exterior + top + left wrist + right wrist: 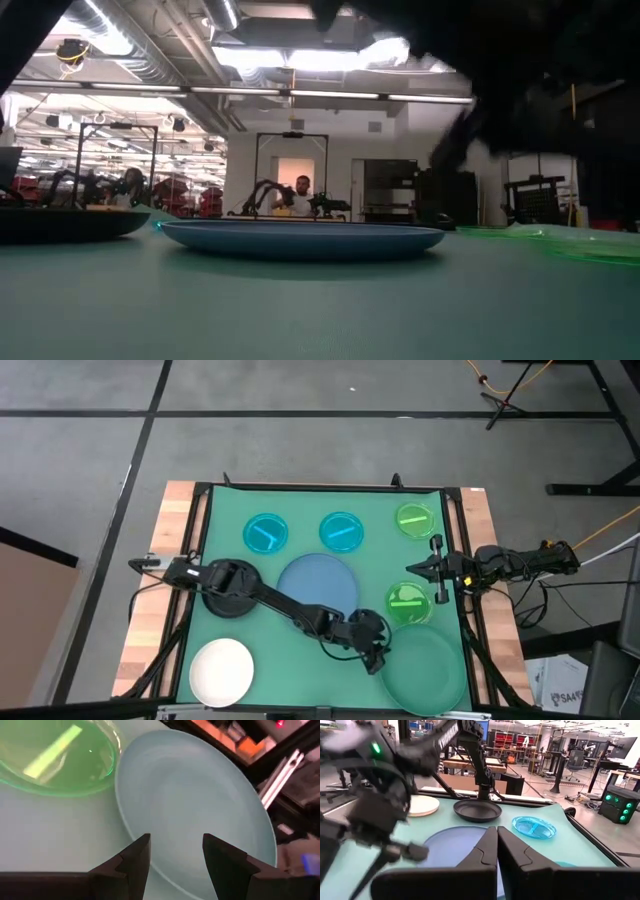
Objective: Stack plastic plates
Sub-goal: Stack the green plate on the light blue plate
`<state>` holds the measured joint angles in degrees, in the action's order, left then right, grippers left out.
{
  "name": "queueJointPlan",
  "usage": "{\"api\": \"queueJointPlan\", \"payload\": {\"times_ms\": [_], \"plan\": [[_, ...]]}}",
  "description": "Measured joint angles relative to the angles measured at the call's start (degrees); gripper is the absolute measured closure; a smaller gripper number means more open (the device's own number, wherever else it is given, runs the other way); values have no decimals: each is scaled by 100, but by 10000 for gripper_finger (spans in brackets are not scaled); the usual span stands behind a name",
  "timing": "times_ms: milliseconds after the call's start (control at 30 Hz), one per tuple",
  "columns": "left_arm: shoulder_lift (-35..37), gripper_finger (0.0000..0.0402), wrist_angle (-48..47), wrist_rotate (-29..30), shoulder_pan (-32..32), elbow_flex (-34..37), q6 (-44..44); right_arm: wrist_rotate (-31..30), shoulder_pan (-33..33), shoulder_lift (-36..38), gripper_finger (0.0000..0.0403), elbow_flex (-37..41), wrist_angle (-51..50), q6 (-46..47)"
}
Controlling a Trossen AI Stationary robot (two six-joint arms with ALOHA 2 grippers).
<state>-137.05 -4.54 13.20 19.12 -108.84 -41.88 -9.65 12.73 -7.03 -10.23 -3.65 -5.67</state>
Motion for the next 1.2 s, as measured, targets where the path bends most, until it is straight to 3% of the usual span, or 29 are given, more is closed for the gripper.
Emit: {"api": "queueJointPlan", "payload": {"times_ms": [167, 233, 667, 1100, 1200], "plan": [[41, 227, -1768, 534, 47, -1089, 536, 0, 1, 1, 402, 2, -1, 0], [46, 227, -2075, 680, 47, -1299, 533, -2, 0, 0, 402, 2, -8, 0], [-496, 227, -1069, 496, 28, -1090, 168, -190, 0, 2, 402, 2, -86, 0], [-862, 227, -1169, 533, -86, -1088, 0, -192, 0, 2, 402, 2, -93, 0], [-862, 227, -1156, 269, -101, -1088, -2, -190, 0, 0, 402, 2, -95, 0]]}}
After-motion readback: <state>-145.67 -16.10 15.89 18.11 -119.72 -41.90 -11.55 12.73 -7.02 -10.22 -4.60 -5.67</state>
